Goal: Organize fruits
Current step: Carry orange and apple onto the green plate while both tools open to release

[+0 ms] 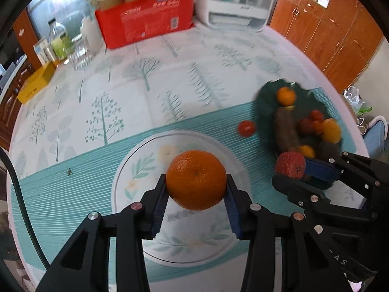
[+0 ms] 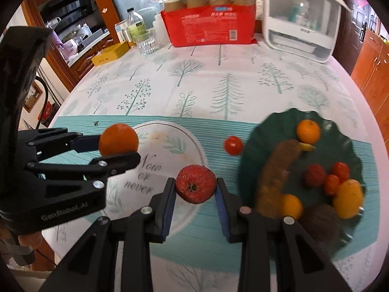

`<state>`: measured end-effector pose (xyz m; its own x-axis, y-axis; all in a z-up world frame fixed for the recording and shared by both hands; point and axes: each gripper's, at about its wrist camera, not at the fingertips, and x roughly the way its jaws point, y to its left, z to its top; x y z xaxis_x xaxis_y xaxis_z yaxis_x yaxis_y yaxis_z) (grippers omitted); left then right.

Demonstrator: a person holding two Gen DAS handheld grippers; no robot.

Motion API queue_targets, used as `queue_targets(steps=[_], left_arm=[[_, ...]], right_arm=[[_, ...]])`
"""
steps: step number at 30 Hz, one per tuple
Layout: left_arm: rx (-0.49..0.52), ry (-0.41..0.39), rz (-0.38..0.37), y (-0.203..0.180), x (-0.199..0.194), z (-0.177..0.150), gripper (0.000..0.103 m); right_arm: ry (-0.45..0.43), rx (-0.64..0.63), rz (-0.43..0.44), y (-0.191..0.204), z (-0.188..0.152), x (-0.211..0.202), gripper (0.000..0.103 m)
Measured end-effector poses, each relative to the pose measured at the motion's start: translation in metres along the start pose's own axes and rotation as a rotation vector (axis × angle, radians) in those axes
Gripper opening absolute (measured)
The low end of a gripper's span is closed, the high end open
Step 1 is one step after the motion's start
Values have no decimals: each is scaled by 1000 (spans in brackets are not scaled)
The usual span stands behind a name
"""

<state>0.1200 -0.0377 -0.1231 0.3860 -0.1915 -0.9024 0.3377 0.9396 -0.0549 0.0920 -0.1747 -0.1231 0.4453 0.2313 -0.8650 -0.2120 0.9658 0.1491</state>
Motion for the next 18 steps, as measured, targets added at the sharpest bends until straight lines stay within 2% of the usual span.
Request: queue_targets(steps=[7, 13, 18], left_arm=[[0, -71, -15, -60, -33, 20, 42], [-18, -112, -18, -111, -36, 47, 42], [-27, -125, 11, -142, -26, 63, 43]], right_arm=[[-36, 39, -11, -49, -4, -51, 33], [-93, 67, -34, -98, 7, -83, 33], [-105, 80, -51, -133, 23, -86, 33]])
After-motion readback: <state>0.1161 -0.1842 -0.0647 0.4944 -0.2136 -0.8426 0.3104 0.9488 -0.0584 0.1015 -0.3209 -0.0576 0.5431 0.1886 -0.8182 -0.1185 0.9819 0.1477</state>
